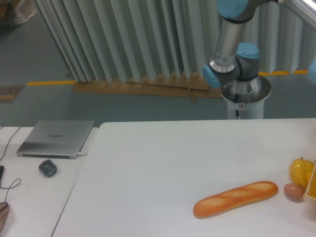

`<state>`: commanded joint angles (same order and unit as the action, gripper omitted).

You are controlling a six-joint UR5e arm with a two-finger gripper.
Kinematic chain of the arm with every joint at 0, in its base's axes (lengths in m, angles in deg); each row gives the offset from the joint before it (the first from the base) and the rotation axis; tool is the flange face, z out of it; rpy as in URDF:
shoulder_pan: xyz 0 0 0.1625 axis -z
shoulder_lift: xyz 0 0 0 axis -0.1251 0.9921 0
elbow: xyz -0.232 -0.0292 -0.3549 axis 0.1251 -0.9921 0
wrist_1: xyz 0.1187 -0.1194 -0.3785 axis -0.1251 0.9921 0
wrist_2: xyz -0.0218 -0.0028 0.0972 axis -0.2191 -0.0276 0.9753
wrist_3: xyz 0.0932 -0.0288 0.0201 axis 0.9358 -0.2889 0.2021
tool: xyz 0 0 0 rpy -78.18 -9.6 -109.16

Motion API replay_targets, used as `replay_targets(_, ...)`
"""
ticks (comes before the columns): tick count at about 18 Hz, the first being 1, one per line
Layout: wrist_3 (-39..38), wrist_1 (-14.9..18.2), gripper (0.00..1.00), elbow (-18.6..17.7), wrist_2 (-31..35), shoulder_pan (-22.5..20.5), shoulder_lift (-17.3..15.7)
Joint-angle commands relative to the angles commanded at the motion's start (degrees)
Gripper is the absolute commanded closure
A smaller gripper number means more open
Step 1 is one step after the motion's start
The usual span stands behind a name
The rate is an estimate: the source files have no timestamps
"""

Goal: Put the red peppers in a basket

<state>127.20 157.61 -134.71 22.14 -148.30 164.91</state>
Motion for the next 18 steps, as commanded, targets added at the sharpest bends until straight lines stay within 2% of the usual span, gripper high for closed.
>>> replay_targets(5,-7.9,1.9,0.0,0.3,0.6,6.1,-1.9)
replay_targets(9,-10.6,8.5,0.0,2.7,3.1,10.1,-2.6)
replay_targets(12,-13.5,11.3,0.0,2.8,3.3,12.6,-4.0)
replay_targets(13,-13.6,13.5,0.0,2.9,3.4,12.8,-4.4)
replay_targets(18,-12.0,18.7,0.0,3.5,4.5,13.0,-6.2)
